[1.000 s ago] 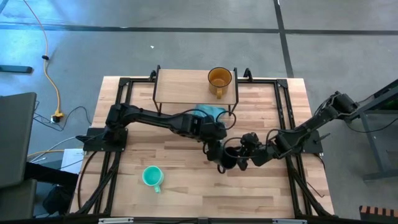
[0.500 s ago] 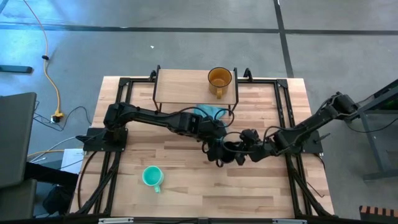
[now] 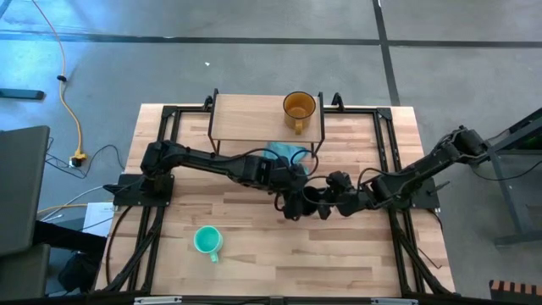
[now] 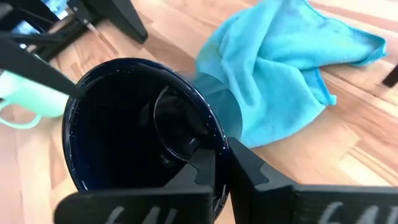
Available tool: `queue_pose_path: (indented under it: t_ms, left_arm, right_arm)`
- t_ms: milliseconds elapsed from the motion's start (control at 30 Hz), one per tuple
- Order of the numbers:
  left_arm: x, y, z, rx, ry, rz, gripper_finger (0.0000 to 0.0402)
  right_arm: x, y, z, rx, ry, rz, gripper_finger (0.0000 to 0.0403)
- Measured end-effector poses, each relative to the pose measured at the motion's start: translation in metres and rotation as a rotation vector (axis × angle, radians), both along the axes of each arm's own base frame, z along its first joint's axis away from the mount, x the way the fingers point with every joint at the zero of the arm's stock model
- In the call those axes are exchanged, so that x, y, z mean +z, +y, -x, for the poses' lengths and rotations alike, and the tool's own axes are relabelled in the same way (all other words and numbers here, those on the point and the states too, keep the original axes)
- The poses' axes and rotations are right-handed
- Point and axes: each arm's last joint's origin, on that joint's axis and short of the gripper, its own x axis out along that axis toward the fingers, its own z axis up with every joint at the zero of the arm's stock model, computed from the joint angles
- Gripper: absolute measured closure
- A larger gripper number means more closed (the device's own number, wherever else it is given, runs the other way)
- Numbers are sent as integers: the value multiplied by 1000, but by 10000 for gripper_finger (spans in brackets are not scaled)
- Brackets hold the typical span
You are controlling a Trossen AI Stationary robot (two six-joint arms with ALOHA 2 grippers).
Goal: Stack small to large cups/mugs on shelf
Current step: Put the dark blue mug on the shelf
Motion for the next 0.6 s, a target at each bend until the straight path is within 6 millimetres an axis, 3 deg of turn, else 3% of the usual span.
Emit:
queue_pose_path:
  t_ms: [433, 600]
  left_arm:
    - [-2, 1, 2, 37, 27, -52, 223]
    - [-4, 1, 3, 36, 40, -53, 248]
  right_arm:
    - [4, 1, -3, -10, -53, 6, 403]
    - [5, 1, -4, -10, -70, 15, 403]
